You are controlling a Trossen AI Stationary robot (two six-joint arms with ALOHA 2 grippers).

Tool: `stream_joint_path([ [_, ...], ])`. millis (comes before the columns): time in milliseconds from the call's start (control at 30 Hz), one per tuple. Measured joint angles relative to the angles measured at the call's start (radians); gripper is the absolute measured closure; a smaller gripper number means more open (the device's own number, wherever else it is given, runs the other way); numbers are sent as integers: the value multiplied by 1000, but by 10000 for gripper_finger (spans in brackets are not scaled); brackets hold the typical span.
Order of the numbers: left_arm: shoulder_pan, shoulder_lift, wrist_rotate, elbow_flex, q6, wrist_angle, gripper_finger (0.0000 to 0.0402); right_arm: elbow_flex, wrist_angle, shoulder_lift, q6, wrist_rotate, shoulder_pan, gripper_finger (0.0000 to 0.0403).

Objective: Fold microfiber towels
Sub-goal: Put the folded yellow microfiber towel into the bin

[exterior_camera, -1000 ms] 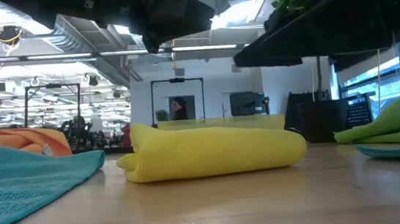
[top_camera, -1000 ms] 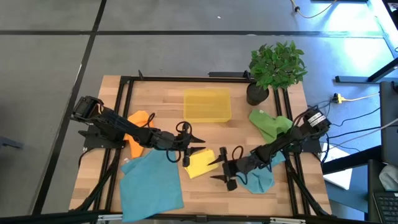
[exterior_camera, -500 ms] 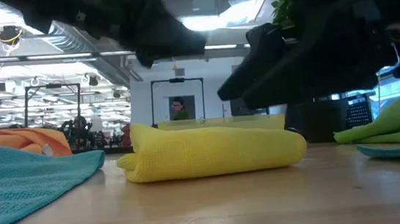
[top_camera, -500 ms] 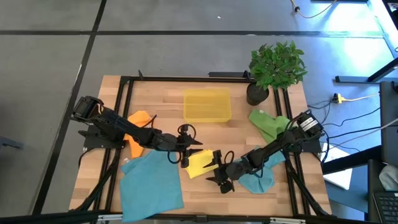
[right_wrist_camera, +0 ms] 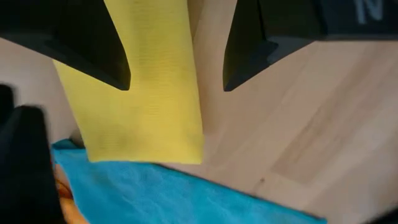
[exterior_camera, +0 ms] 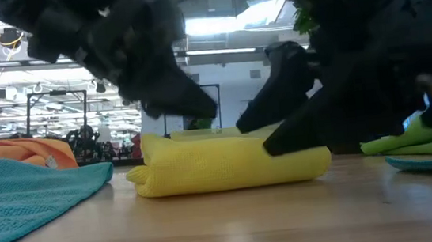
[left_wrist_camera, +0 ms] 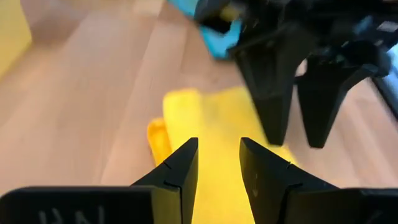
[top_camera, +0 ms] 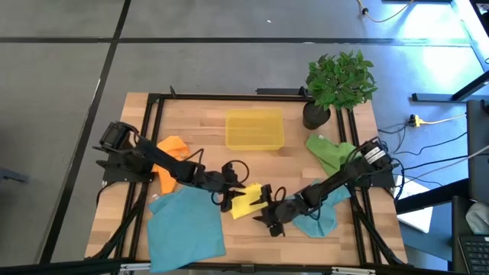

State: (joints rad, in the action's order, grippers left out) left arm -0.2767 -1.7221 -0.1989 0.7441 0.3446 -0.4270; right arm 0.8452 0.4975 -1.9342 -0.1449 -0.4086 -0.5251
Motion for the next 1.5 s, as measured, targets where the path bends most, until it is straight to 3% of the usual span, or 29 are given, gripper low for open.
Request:
stream_joint_path([
  [333, 47, -104, 3, 0, 91, -2, 292, 22, -35, -38, -22, -66, 3, 146],
  [767, 90, -134, 18, 1, 125, 41, 292, 22, -85, -38, -71, -167, 8, 146],
  [1233, 90, -134, 34, 1, 124, 46, 292, 26, -109, -63, -65, -159, 65, 146],
  [1367, 90, -134, 35, 1, 124, 46, 292, 25, -106, -64, -68, -158, 65, 167],
  [1500, 90, -134, 37, 1, 129, 47, 292, 25, -107, -65, -70, -144, 67, 217],
])
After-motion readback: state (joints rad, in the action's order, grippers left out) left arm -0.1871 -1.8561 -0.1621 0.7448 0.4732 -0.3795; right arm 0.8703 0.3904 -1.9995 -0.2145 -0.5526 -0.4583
